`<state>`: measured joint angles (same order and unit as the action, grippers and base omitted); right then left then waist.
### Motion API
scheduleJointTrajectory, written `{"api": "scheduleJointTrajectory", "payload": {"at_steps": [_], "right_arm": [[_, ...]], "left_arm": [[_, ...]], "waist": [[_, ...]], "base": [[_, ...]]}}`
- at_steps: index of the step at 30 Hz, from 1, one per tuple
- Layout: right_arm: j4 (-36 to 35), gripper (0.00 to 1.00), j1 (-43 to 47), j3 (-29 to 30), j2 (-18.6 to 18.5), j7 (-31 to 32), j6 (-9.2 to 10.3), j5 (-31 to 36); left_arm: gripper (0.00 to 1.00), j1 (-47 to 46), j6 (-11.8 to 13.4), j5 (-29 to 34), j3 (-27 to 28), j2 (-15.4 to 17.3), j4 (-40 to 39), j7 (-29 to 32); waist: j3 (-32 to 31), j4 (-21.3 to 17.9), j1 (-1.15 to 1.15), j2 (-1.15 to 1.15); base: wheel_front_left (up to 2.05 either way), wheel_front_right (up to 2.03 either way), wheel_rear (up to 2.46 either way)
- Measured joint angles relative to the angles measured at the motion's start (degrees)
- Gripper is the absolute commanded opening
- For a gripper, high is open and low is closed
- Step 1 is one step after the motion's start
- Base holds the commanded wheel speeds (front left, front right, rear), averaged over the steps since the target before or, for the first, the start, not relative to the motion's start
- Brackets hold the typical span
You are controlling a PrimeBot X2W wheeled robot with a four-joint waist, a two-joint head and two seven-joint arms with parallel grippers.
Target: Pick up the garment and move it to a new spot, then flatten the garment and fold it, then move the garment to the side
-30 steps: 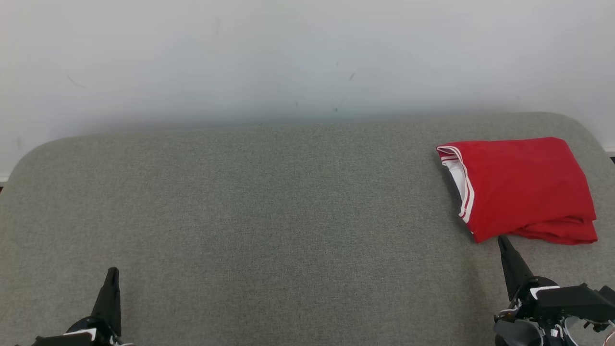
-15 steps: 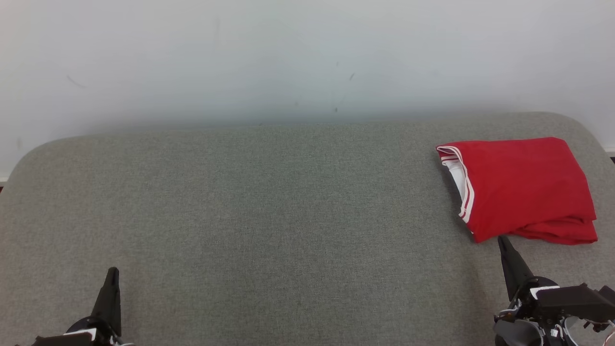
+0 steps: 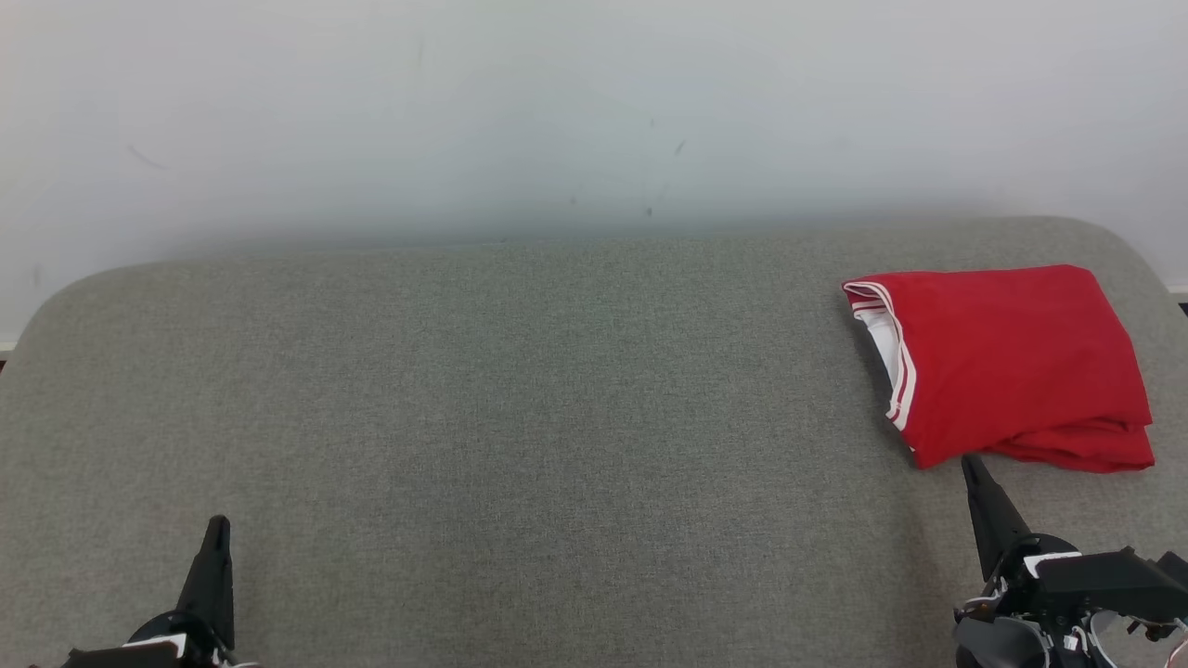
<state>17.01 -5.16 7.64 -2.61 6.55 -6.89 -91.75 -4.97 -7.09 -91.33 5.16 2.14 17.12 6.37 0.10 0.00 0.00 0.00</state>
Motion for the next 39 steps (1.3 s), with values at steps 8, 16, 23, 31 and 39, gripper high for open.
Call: {"api": "scheduleJointTrajectory", "payload": {"at_steps": [8, 16, 23, 31, 39], "right_arm": [[0.0, 0.0, 0.0, 0.0, 0.0, 0.0, 0.0, 0.0], [0.0, 0.0, 0.0, 0.0, 0.0, 0.0, 0.0, 0.0], [0.0, 0.0, 0.0, 0.0, 0.0, 0.0, 0.0, 0.0], [0.0, 0.0, 0.0, 0.0, 0.0, 0.0, 0.0, 0.0], [0.0, 0.0, 0.0, 0.0, 0.0, 0.0, 0.0, 0.0]], "left_arm": [[0.0, 0.0, 0.0, 0.0, 0.0, 0.0, 0.0, 0.0], [0.0, 0.0, 0.0, 0.0, 0.0, 0.0, 0.0, 0.0], [0.0, 0.0, 0.0, 0.0, 0.0, 0.0, 0.0, 0.0], [0.0, 0.0, 0.0, 0.0, 0.0, 0.0, 0.0, 0.0], [0.0, 0.0, 0.0, 0.0, 0.0, 0.0, 0.0, 0.0]], "waist": [[0.0, 0.0, 0.0, 0.0], [0.0, 0.0, 0.0, 0.0], [0.0, 0.0, 0.0, 0.0], [0.0, 0.0, 0.0, 0.0], [0.0, 0.0, 0.0, 0.0]], "base": [[0.0, 0.0, 0.0], [0.0, 0.0, 0.0], [0.0, 0.0, 0.0], [0.0, 0.0, 0.0], [0.0, 0.0, 0.0]]}}
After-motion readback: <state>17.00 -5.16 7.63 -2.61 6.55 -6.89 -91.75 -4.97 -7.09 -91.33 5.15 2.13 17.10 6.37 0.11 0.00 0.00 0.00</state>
